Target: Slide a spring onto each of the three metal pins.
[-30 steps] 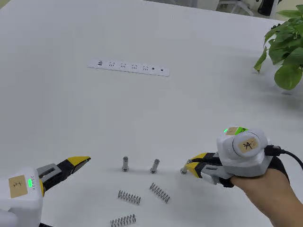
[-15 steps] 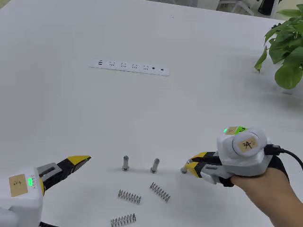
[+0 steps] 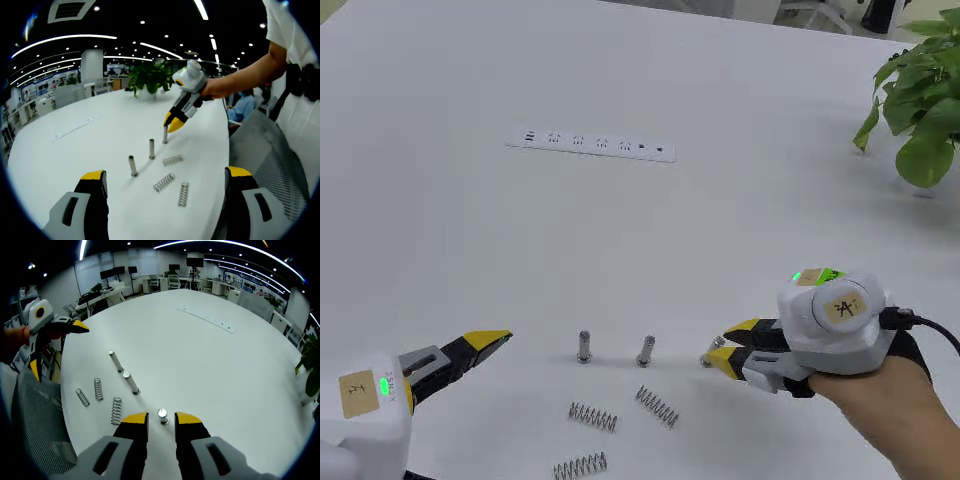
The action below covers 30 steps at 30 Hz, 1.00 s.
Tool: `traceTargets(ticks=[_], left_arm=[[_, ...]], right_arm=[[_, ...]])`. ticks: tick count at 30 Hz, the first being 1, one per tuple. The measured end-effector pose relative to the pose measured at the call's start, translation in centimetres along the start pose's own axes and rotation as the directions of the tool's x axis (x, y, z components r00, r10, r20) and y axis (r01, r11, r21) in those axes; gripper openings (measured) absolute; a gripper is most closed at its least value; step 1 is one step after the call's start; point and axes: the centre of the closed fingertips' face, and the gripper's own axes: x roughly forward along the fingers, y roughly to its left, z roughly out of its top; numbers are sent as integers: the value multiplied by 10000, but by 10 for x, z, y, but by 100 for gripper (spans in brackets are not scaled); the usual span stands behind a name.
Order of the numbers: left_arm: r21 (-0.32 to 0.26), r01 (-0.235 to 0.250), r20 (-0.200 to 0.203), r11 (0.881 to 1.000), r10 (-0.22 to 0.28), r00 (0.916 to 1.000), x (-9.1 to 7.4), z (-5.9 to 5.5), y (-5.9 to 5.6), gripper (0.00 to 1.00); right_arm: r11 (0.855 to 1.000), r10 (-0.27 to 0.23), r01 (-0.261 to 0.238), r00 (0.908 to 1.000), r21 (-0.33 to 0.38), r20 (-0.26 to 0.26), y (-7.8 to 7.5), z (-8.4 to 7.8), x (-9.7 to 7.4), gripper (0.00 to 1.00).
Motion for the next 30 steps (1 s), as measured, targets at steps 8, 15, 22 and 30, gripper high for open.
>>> traceTargets(ticks=[8, 15, 22, 30], left_arm=[[131, 75, -58, 9999, -74, 10000, 1, 2, -2, 99], [264, 145, -85, 9995, -143, 9999, 2, 6, -4, 99], [436, 223, -205, 9988, -214, 9996, 1, 7, -8, 99], [587, 214, -332, 9980, -194, 9993, 0, 7, -11, 99]], right_arm=[[9999, 121, -121, 9998, -21, 134, 3, -3, -9, 26], [9995, 315, -313, 9989, -56, 335, 5, -7, -20, 30], [9987, 395, -372, 9969, -346, 674, 5, -12, -30, 41], [9979, 554, -516, 9934, -396, 1000, 9, -16, -40, 53]])
